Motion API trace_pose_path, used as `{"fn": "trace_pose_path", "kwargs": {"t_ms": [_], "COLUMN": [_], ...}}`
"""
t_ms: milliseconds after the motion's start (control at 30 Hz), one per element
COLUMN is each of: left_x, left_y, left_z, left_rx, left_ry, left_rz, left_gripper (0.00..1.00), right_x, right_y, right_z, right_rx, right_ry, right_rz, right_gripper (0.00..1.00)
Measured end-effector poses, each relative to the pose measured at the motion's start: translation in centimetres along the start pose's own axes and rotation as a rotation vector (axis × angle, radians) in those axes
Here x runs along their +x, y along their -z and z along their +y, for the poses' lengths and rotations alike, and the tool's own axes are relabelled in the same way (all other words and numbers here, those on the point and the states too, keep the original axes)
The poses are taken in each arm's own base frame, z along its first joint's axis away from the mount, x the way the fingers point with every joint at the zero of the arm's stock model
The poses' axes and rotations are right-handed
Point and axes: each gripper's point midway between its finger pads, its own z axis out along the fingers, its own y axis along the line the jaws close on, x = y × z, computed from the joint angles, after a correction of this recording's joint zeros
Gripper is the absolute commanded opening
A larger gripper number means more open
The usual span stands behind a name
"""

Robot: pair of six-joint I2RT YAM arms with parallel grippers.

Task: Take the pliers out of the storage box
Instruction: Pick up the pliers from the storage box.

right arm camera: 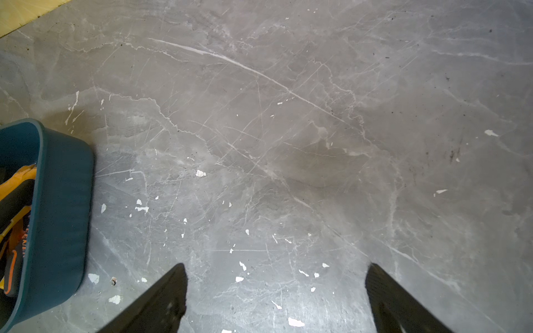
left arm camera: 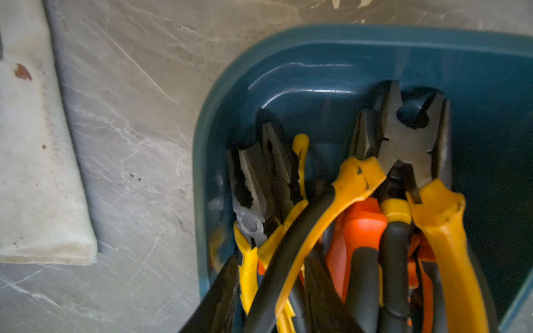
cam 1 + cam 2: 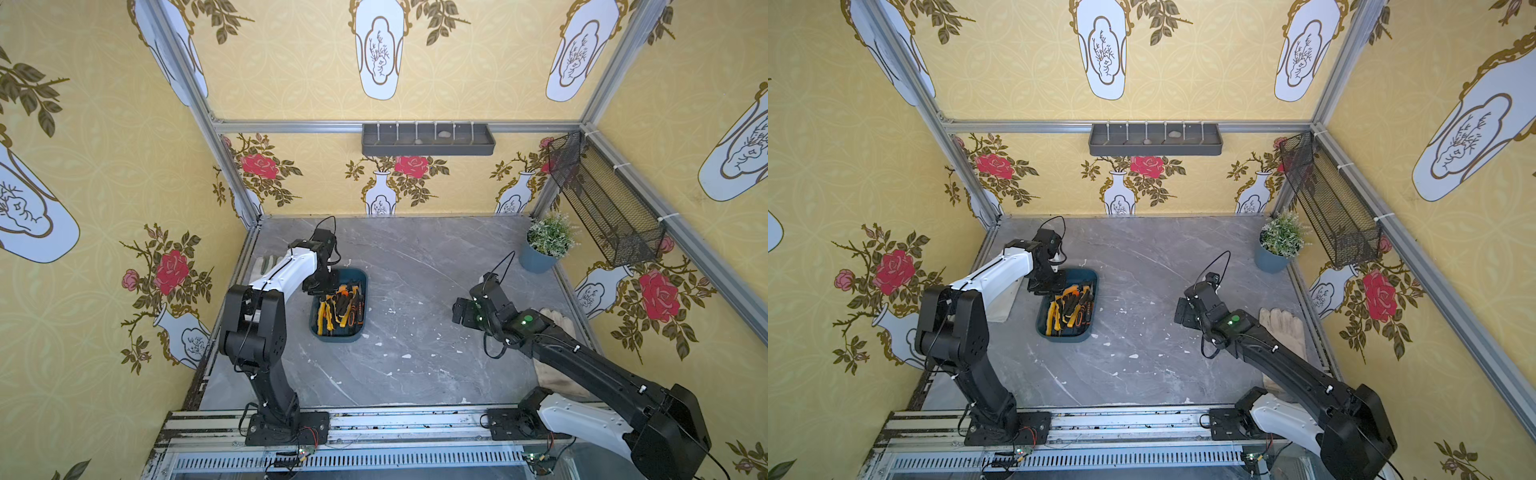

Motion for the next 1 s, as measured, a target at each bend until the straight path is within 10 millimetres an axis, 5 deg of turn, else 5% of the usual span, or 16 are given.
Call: {"fn": "trace_pose_path", "kwargs": {"t_ms": [133,333,567,1000], "left_x": [0.6,2.3,2.1,1.1], "left_y": [-0.7,-1.0,-0.5,6.5], "left_z": [0.0,-0.4,-0.5,-1.8], "left_rx": [-0.005,0.029,0.041,0.112], "left_ry": [-0.002,-0.037,-0.011,0.032], "left_rz": [0.021,0.069,0.045,-0.141], "left_gripper": [0.36,0.12,0.04,0.0], "right_x": [0.1,0.3,0.3,0.3], "right_y": [-0.1,-0.5,-0.5,-0.5], "right_z": [0.0,-0.1,-0.1,-0.1], "right_rx": [0.003,0.014,0.014,0.017], "right_ry": [0.001,0.005,0.004,0.003], "right_rz": [0.004,0.016,0.016,0.015], "right_gripper": [0.96,0.96,0.96,0.96]}}
